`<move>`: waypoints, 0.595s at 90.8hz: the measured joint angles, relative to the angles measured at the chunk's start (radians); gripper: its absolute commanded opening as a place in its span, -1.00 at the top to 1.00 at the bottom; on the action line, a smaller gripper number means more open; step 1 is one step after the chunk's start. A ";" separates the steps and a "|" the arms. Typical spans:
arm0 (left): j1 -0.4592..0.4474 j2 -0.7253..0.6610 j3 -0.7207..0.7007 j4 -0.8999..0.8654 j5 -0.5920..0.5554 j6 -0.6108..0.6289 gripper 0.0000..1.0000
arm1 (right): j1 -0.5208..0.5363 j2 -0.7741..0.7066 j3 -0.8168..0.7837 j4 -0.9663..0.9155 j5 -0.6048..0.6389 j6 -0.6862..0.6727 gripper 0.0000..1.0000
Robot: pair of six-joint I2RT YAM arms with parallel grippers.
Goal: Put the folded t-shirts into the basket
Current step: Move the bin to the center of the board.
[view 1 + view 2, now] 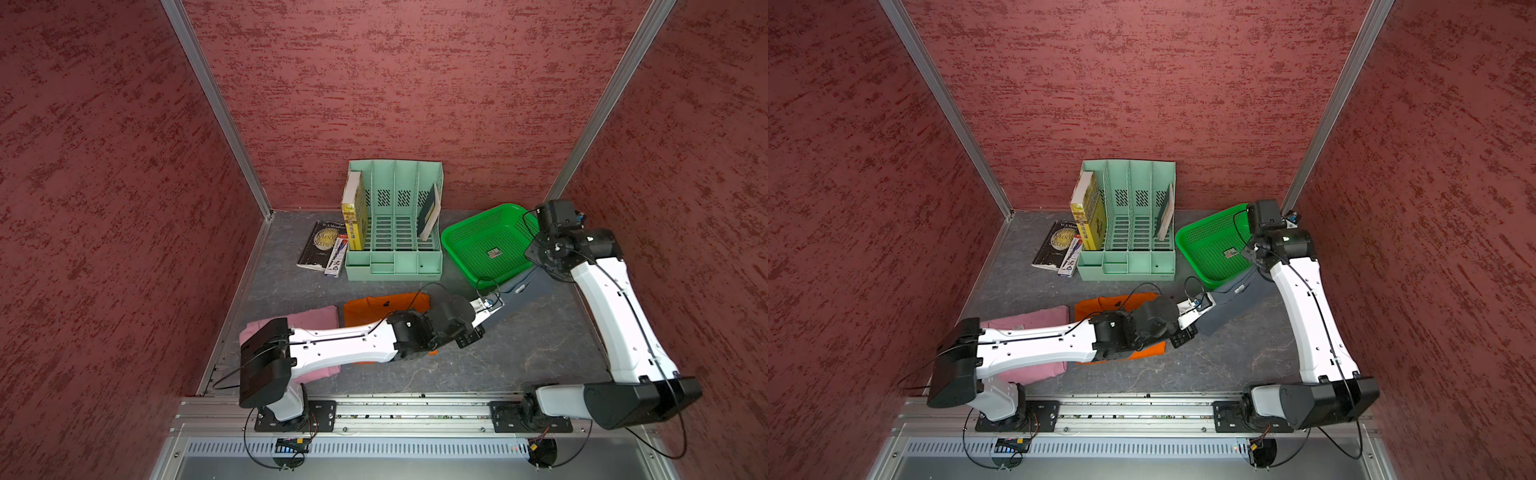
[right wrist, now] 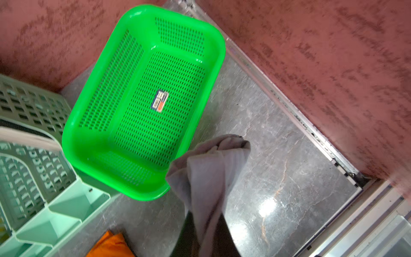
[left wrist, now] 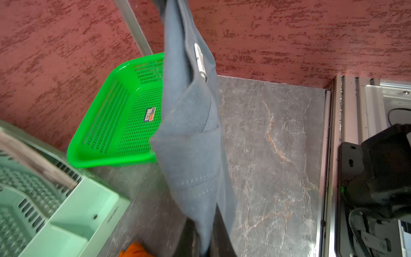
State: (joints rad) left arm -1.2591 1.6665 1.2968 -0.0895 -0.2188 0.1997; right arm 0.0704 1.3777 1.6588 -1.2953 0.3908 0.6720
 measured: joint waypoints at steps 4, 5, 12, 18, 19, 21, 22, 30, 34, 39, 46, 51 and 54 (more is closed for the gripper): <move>0.012 0.042 0.047 0.002 0.027 0.011 1.00 | -0.023 0.019 0.032 -0.003 0.016 -0.003 1.00; 0.017 0.053 0.057 0.002 0.033 0.012 1.00 | -0.027 0.024 0.039 -0.004 0.021 -0.004 1.00; 0.051 0.118 0.134 -0.002 0.075 0.020 1.00 | -0.049 0.058 0.080 -0.003 0.057 -0.003 1.00; 0.093 0.171 0.200 -0.005 0.107 0.022 1.00 | -0.058 0.092 0.112 0.003 0.086 0.001 1.00; 0.100 0.179 0.209 -0.005 0.111 0.023 1.00 | -0.060 0.100 0.119 0.005 0.091 0.003 1.00; 0.119 0.196 0.230 -0.006 0.123 0.022 1.00 | -0.061 0.112 0.129 0.008 0.095 0.005 1.00; 0.126 0.203 0.238 -0.006 0.126 0.022 1.00 | -0.061 0.118 0.135 0.011 0.098 0.010 1.00; 0.185 0.254 0.301 -0.006 0.158 0.019 1.00 | -0.063 0.168 0.165 0.037 0.111 0.039 1.00; 0.213 0.275 0.322 -0.006 0.167 0.019 1.00 | -0.063 0.184 0.165 0.058 0.111 0.056 1.00; 0.241 0.298 0.346 -0.005 0.174 0.021 1.00 | -0.066 0.202 0.165 0.082 0.105 0.078 1.00; 0.268 0.329 0.373 0.000 0.183 0.026 1.00 | -0.066 0.228 0.168 0.122 0.095 0.106 1.00; 0.284 0.353 0.397 -0.002 0.196 0.027 1.00 | -0.066 0.261 0.191 0.130 0.087 0.120 1.00; 0.293 0.367 0.414 -0.003 0.203 0.029 1.00 | -0.066 0.286 0.211 0.135 0.085 0.130 1.00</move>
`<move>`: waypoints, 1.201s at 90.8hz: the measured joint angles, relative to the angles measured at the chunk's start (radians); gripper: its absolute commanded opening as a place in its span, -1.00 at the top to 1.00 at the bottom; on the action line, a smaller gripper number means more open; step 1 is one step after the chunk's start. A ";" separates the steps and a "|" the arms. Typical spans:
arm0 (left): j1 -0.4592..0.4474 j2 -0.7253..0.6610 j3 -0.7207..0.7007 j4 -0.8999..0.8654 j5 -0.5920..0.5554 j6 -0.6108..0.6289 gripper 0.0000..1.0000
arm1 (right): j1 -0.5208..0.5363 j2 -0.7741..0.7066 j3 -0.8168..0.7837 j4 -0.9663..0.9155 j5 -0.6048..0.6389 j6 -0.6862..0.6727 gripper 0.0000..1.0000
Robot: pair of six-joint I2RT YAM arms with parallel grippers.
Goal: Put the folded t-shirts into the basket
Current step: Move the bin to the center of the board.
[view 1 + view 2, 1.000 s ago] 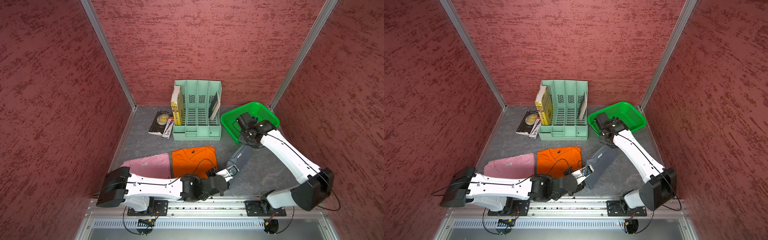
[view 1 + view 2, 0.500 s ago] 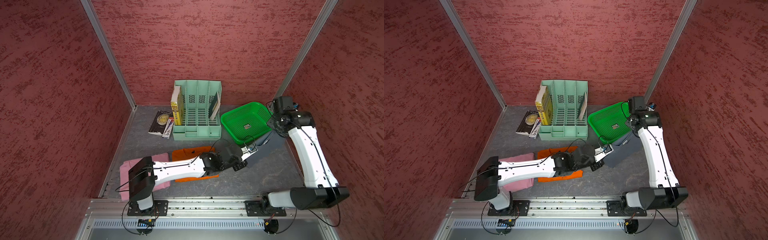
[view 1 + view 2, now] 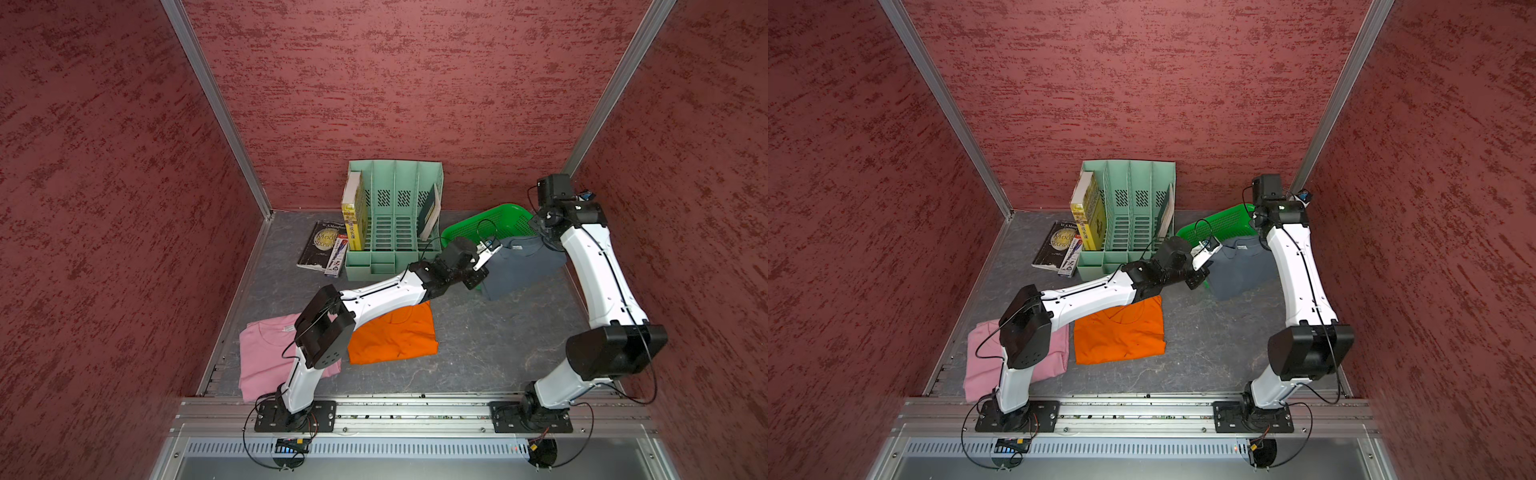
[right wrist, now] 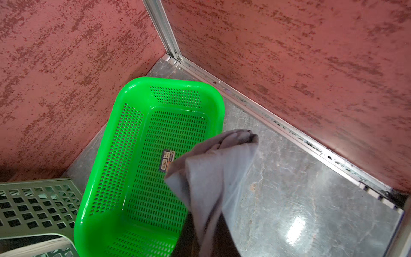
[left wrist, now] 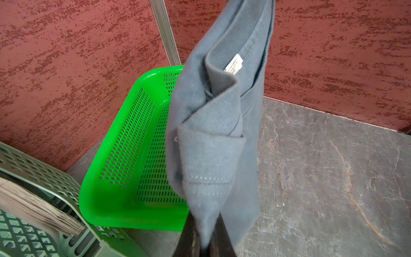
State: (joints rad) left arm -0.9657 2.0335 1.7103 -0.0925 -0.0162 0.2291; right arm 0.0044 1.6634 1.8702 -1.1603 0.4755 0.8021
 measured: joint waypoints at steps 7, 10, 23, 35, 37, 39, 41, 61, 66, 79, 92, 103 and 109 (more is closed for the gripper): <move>0.020 0.040 0.046 0.001 0.019 0.005 1.00 | 0.000 0.060 0.042 0.018 0.000 0.024 1.00; 0.028 0.053 0.059 0.000 0.024 0.006 1.00 | 0.000 0.082 0.048 0.030 0.000 0.034 1.00; 0.062 0.102 0.097 0.001 0.043 0.008 1.00 | 0.000 0.137 0.029 0.098 0.000 0.048 1.00; 0.087 0.129 0.100 0.002 0.062 0.008 1.00 | 0.000 0.141 0.007 0.158 0.000 0.048 1.00; 0.092 0.134 0.104 0.000 0.067 0.007 1.00 | 0.000 0.141 0.005 0.166 0.000 0.048 1.00; 0.096 0.141 0.111 0.000 0.071 0.006 1.00 | 0.000 0.142 0.005 0.174 0.000 0.048 1.00; 0.100 0.148 0.119 -0.001 0.076 0.006 1.00 | 0.000 0.143 0.005 0.180 0.000 0.048 1.00; 0.132 0.202 0.179 -0.005 0.112 -0.007 1.00 | 0.004 0.192 0.004 0.266 0.000 0.054 1.00; 0.139 0.213 0.196 -0.005 0.114 -0.012 1.00 | 0.005 0.201 0.000 0.289 0.001 0.063 1.00; 0.156 0.259 0.272 -0.011 0.111 -0.017 1.00 | 0.006 0.202 -0.024 0.342 0.013 0.091 1.00; 0.165 0.326 0.368 -0.043 0.091 -0.023 1.00 | 0.006 0.202 -0.080 0.407 0.019 0.121 1.00; 0.166 0.343 0.374 -0.067 0.081 -0.028 1.00 | 0.006 0.202 -0.147 0.496 0.018 0.129 1.00; 0.167 0.343 0.374 -0.072 0.079 -0.031 1.00 | 0.007 0.202 -0.180 0.535 0.015 0.129 1.00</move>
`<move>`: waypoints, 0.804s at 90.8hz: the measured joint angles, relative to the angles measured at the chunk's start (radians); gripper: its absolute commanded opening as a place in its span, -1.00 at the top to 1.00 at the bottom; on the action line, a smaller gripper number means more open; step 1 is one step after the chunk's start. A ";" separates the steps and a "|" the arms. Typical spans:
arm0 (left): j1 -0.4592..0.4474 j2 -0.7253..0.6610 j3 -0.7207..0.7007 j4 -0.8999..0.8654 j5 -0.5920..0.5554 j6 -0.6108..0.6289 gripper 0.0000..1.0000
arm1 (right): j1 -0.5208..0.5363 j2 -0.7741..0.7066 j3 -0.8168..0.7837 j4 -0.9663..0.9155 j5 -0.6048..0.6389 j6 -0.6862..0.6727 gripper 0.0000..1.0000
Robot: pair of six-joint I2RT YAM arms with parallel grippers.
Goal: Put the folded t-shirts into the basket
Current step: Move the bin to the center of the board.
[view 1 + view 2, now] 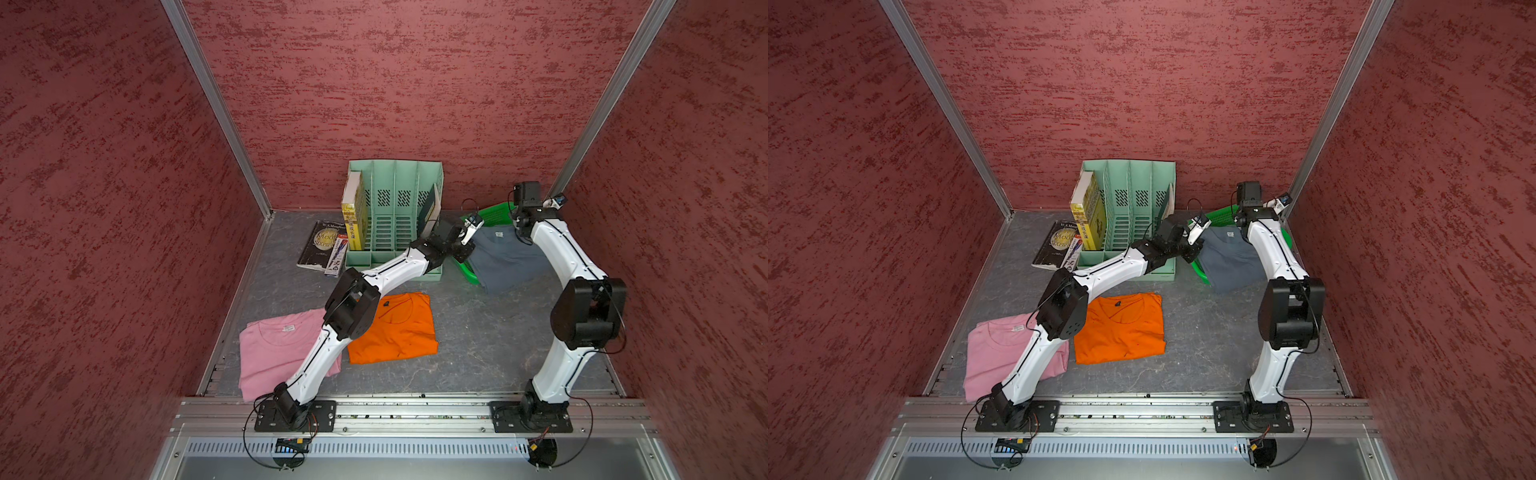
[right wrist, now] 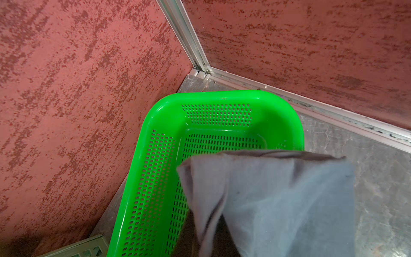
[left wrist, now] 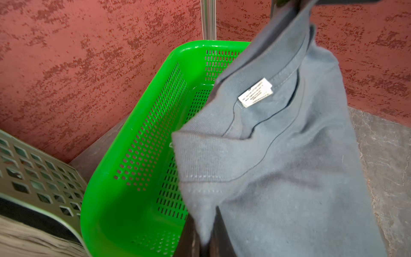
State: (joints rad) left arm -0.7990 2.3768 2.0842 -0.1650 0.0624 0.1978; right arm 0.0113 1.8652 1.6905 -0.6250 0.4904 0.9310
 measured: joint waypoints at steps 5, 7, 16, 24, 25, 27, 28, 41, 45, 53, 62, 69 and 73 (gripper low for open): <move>0.001 0.000 0.000 0.001 0.000 -0.002 1.00 | 0.000 0.000 -0.019 0.031 -0.005 -0.003 1.00; 0.000 0.000 0.000 0.001 0.000 -0.003 1.00 | 0.000 0.000 -0.023 0.042 -0.009 -0.005 1.00; 0.002 0.000 0.000 0.000 -0.002 -0.007 1.00 | -0.005 0.011 -0.018 0.076 -0.027 -0.008 1.00; 0.003 0.000 0.005 0.000 -0.008 -0.011 1.00 | -0.010 0.049 0.017 0.083 -0.045 -0.008 1.00; 0.003 0.000 0.006 0.001 -0.010 -0.013 1.00 | -0.011 0.057 0.024 0.083 -0.046 -0.008 1.00; 0.003 0.000 0.008 0.000 -0.012 -0.014 1.00 | -0.011 0.070 0.036 0.083 -0.050 -0.008 1.00; 0.003 0.000 0.008 0.001 -0.012 -0.015 1.00 | -0.012 0.076 0.042 0.084 -0.050 -0.008 1.00; 0.003 0.010 0.018 0.010 -0.029 -0.028 1.00 | -0.026 0.163 0.124 0.077 -0.084 -0.010 1.00; 0.004 0.014 0.018 0.011 -0.038 -0.031 1.00 | -0.032 0.179 0.138 0.076 -0.099 -0.009 1.00; 0.005 0.026 0.024 0.017 -0.045 -0.038 1.00 | -0.047 0.204 0.167 0.072 -0.128 -0.004 1.00; 0.008 0.049 0.049 0.016 -0.047 -0.050 1.00 | -0.061 0.245 0.236 0.050 -0.151 -0.004 1.00; 0.009 0.068 0.072 0.013 -0.051 -0.057 1.00 | -0.069 0.290 0.313 0.034 -0.166 -0.005 1.00; 0.009 0.076 0.087 0.010 -0.059 -0.063 1.00 | -0.074 0.314 0.356 0.024 -0.177 -0.006 1.00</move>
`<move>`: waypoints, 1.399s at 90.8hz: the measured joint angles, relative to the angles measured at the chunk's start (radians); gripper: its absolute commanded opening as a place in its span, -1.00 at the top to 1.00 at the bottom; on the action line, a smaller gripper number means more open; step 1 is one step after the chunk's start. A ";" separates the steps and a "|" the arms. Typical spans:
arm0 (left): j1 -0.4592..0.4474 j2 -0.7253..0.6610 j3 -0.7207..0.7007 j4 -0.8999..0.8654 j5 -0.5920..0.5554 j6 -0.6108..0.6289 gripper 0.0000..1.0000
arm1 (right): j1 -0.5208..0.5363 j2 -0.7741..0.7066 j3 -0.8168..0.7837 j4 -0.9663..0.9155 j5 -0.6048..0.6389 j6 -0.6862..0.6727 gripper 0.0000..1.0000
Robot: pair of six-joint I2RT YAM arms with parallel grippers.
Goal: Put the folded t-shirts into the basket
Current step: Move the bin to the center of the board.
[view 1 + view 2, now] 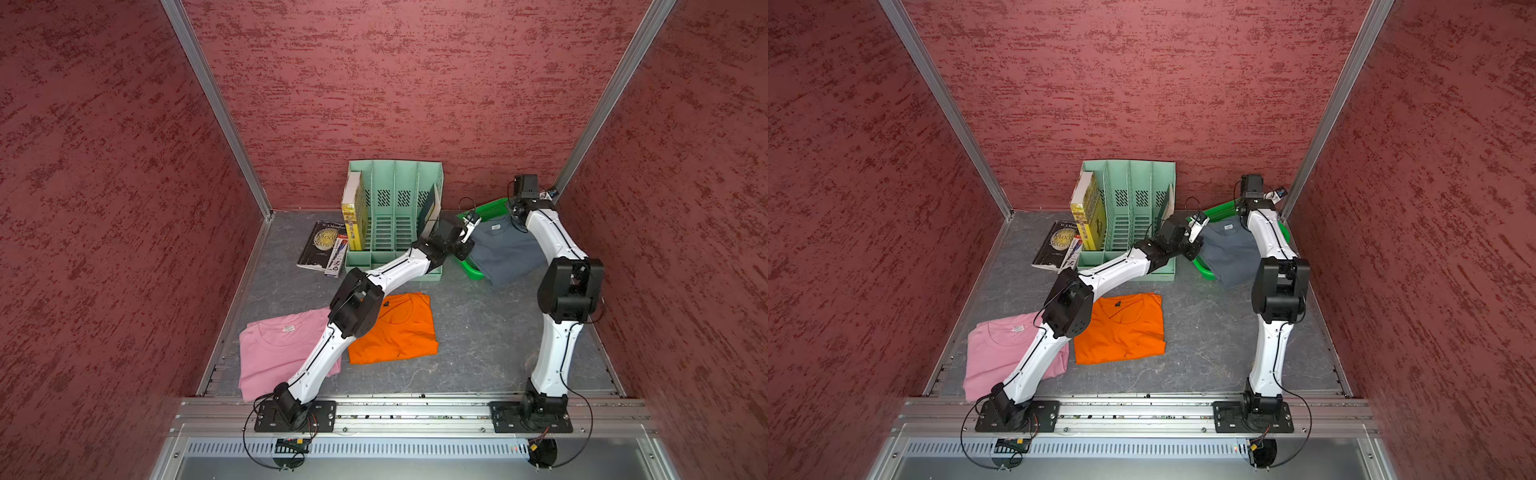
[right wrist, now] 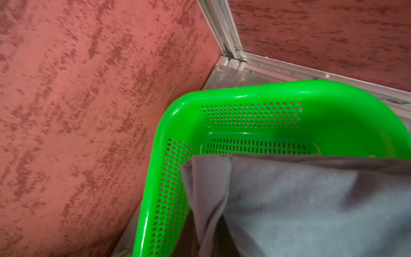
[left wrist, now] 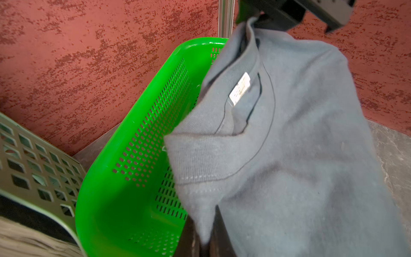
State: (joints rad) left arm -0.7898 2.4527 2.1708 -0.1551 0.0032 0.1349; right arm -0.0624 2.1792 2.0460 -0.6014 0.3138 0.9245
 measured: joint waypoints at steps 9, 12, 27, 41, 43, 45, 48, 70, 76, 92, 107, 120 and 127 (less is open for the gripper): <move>0.001 0.017 0.047 -0.012 -0.012 -0.027 1.00 | -0.010 0.044 0.070 -0.021 -0.026 0.000 1.00; 0.002 0.020 0.060 -0.013 -0.013 -0.037 1.00 | -0.014 0.054 0.082 -0.023 -0.034 0.000 1.00; 0.010 0.021 0.085 -0.017 -0.007 -0.124 1.00 | -0.033 0.066 0.087 -0.034 -0.061 0.000 1.00; 0.008 0.040 0.087 -0.029 0.004 -0.189 1.00 | -0.041 0.080 0.085 -0.068 -0.075 0.008 1.00; 0.006 0.044 0.089 -0.034 0.004 -0.192 1.00 | -0.043 0.080 0.079 -0.072 -0.077 0.010 1.00; 0.003 0.048 0.090 -0.039 0.003 -0.194 1.00 | -0.046 0.080 0.070 -0.076 -0.079 0.012 1.00; -0.002 0.053 0.092 -0.051 0.003 -0.198 1.00 | -0.051 0.078 0.052 -0.079 -0.082 0.017 1.00; -0.082 0.061 0.090 -0.140 0.024 -0.256 1.00 | -0.113 0.035 -0.163 -0.107 -0.093 0.032 1.00; -0.106 0.061 0.076 -0.143 0.027 -0.277 1.00 | -0.121 0.002 -0.219 -0.114 -0.088 0.032 1.00; -0.168 0.026 -0.032 -0.108 0.031 -0.303 1.00 | -0.130 -0.116 -0.348 -0.127 -0.079 0.029 1.00; -0.237 -0.100 -0.231 -0.063 0.029 -0.331 1.00 | -0.136 -0.249 -0.498 -0.124 -0.076 0.029 1.00; -0.305 -0.219 -0.419 -0.014 0.029 -0.370 1.00 | -0.140 -0.356 -0.637 -0.129 -0.077 0.030 1.00; -0.337 -0.267 -0.491 0.000 0.029 -0.391 1.00 | -0.143 -0.415 -0.702 -0.139 -0.078 0.030 1.00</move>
State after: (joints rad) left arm -1.1267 2.1857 1.6794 -0.1551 0.0322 -0.2565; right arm -0.2050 1.7645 1.3441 -0.7403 0.2356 0.9546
